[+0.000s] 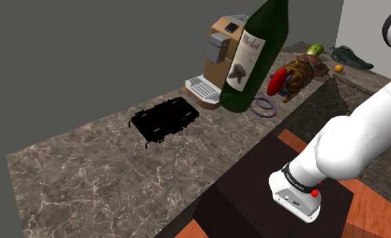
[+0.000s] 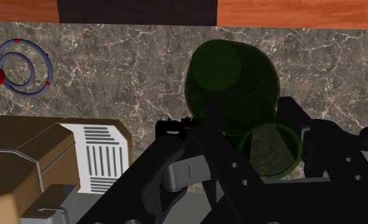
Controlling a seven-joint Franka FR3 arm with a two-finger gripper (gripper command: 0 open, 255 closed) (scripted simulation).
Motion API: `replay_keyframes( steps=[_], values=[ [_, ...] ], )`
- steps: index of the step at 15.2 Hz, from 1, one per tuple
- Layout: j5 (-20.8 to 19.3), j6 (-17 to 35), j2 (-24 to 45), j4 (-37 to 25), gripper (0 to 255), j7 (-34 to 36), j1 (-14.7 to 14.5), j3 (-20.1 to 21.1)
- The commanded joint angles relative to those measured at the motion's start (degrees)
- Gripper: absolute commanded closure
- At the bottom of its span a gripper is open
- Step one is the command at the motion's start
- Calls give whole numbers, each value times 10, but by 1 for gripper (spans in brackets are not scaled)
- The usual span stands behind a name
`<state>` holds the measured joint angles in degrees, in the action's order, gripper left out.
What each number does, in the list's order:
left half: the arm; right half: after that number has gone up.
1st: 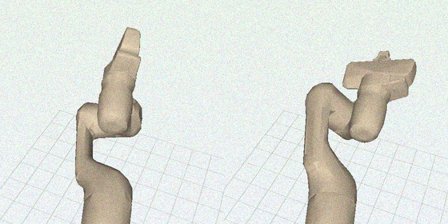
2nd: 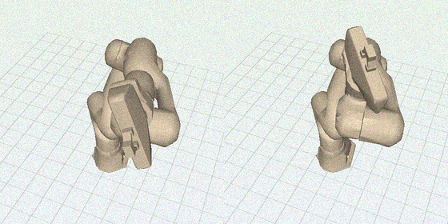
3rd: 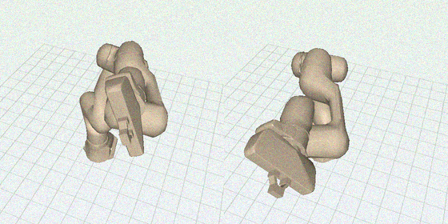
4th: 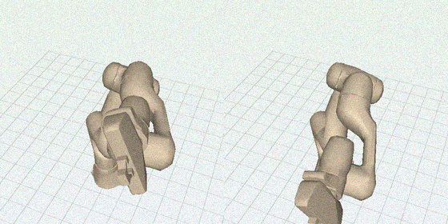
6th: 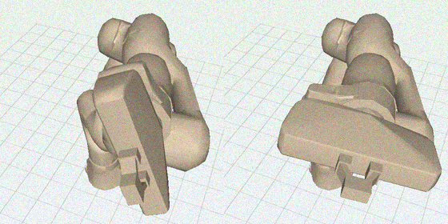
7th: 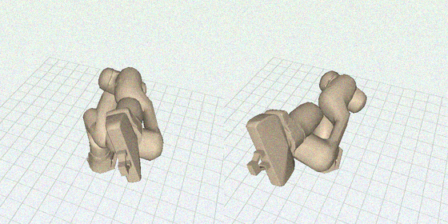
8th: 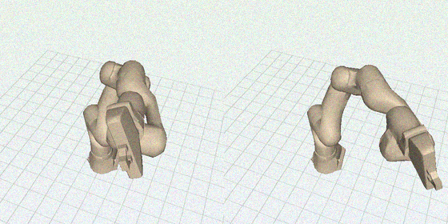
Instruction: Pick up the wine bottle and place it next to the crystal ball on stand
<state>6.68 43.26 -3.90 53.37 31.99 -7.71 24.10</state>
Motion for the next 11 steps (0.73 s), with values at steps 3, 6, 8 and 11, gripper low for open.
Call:
replay_keyframes(
  steps=[3, 6, 8, 11],
  values=[
    [-2, 2, -36, 41, 255, -85, 33, -48],
    [-12, 8, -59, 72, 255, -153, 54, -87],
    [-22, 11, -68, 87, 255, -196, 66, -112],
    [-38, 16, -76, 102, 255, -259, 83, -146]
  ],
)
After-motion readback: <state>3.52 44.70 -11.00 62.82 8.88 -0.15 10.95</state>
